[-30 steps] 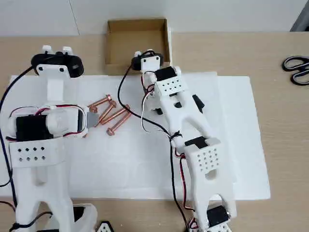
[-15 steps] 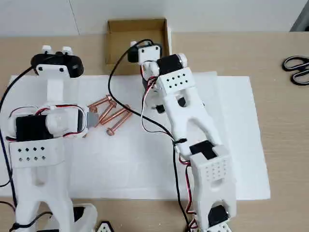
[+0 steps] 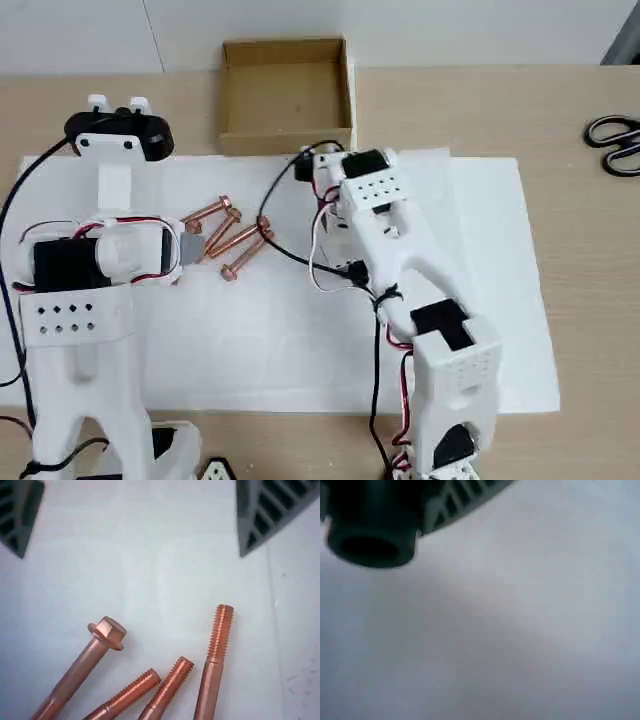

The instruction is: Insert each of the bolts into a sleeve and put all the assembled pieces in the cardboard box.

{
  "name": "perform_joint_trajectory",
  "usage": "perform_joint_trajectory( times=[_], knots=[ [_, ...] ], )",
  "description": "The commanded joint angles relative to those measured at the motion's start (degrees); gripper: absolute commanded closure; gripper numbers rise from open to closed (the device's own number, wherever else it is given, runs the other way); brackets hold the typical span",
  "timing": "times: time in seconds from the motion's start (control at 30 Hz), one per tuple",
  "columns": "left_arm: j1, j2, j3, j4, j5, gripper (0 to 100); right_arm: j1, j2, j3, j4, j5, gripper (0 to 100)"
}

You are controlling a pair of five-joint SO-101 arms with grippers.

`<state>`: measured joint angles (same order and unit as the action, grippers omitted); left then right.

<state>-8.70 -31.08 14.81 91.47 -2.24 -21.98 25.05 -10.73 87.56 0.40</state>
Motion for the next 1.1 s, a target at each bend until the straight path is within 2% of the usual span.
perform_joint_trajectory(
  times=[0.0, 0.17, 0.57, 0.7, 0.83, 1.07],
  knots=[
    [0.00, -0.09, -0.22, -0.88, 0.44, 74, 0.75, 1.36, 1.76, -3.47, -0.97, 96.9],
    [0.00, -0.09, -0.22, -0.88, 0.44, 74, 0.84, 6.02, 1.76, -3.03, -1.93, 85.7],
    [0.00, -0.09, -0.22, -0.88, 0.26, 74, 0.92, 3.65, 1.67, -0.48, -2.46, 85.4],
    [0.00, -0.09, -0.04, -0.88, 0.26, 74, 0.75, 3.47, 1.93, -0.48, -2.46, 87.6],
    [0.00, -0.26, 2.15, -1.14, 0.18, 74, 0.66, 4.09, 1.93, -0.48, -2.11, 99.8],
    [0.26, -0.18, 2.68, -0.97, 0.18, 74, 1.45, 2.33, 1.67, -0.40, -2.02, 98.5]
  ],
)
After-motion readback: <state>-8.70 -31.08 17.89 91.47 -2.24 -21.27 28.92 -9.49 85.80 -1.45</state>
